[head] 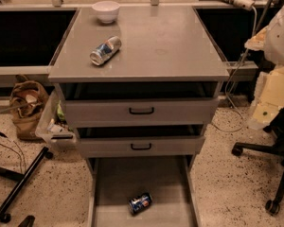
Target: Pick pepsi can from bottom drawer and place on counter
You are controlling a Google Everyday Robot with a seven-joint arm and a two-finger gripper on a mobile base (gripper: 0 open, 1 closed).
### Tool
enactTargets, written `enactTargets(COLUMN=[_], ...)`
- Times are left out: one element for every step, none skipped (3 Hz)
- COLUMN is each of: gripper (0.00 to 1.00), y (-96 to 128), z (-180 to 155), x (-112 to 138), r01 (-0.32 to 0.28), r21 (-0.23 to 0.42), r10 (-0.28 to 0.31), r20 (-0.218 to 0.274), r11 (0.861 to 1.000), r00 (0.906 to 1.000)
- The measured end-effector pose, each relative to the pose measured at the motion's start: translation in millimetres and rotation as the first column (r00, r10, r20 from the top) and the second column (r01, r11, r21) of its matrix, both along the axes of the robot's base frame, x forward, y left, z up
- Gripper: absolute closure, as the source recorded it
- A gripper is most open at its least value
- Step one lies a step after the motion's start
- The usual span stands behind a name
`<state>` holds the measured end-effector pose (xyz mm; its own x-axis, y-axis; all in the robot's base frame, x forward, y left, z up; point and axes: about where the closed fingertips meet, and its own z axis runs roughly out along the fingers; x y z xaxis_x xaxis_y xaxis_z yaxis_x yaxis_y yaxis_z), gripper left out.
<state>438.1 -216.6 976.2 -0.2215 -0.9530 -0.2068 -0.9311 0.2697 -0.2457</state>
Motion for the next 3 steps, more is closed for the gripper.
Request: enactTargets(gripper=[0.0, 0.0, 0.0], y=[0, 8, 31], z=[1, -28, -107], x=[0, 3, 3], r01=[0.003, 0.034, 0.091], r21=[0.003, 0.046, 0.136], r10=[-0.003, -0.034, -0.083], r20=[0.005, 0.001, -0.061], r11=[1.0, 0.998, 0.987], r00=[1.0, 0.9994, 0.9947])
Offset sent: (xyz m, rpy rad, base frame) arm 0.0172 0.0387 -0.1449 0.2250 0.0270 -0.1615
